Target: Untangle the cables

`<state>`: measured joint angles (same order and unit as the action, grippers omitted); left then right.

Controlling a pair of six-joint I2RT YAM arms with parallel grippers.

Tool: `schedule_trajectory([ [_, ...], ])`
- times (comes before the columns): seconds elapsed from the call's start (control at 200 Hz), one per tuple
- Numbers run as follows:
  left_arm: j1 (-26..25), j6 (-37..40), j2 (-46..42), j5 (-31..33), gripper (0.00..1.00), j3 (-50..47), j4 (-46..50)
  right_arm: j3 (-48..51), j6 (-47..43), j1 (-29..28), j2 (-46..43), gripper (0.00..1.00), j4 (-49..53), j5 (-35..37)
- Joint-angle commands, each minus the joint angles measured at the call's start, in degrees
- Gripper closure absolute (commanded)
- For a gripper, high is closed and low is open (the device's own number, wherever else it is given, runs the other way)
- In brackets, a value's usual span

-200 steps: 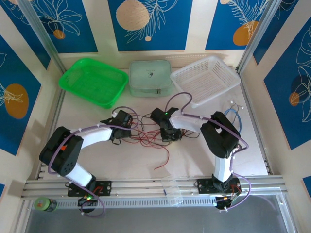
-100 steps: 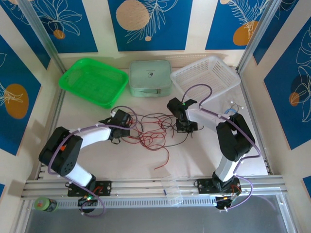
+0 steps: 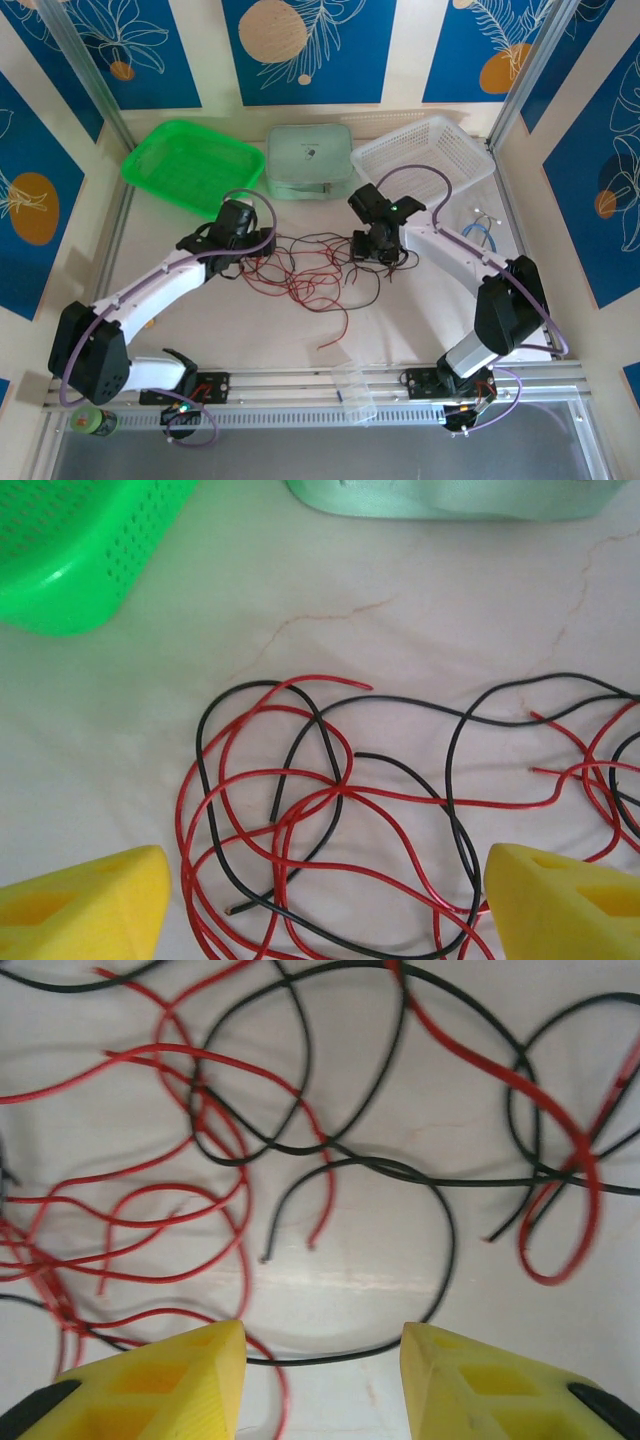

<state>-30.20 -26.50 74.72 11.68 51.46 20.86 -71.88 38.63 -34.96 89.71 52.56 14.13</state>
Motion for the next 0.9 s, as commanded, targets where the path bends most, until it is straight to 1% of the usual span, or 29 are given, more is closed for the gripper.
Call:
schedule_trajectory([
  [0.0,-1.00,-0.90,0.69,-2.27,0.18,-1.44,-0.18,-1.77,2.56,-2.55,2.26,0.55,0.35,-4.40],
  [0.105,-1.75,-2.96,0.95,-3.36,0.18,-3.23,-2.48,0.17,6.01,-4.77,3.76,0.55,0.09,-5.73],
  [0.2,-2.70,-4.11,1.59,-3.82,0.19,-4.23,-3.85,3.90,9.70,-6.61,4.00,0.56,0.18,-4.98],
  [0.415,-3.97,-4.85,2.74,-4.08,0.19,-4.79,-5.20,13.06,18.20,-8.18,2.54,0.56,-3.01,-3.93],
  [0.61,-4.56,-4.24,2.45,-5.13,0.19,-5.03,-6.18,18.61,29.04,-6.92,0.38,0.56,-6.63,0.07],
  [0.78,-4.86,-2.89,2.02,-6.28,0.19,-6.09,-7.18,20.33,32.22,-4.35,1.33,0.56,-11.38,-1.45],
  [0.89,-4.92,-1.92,0.99,-6.23,0.19,-6.93,-7.28,19.13,32.82,-4.15,3.31,0.56,-11.70,-1.56],
])
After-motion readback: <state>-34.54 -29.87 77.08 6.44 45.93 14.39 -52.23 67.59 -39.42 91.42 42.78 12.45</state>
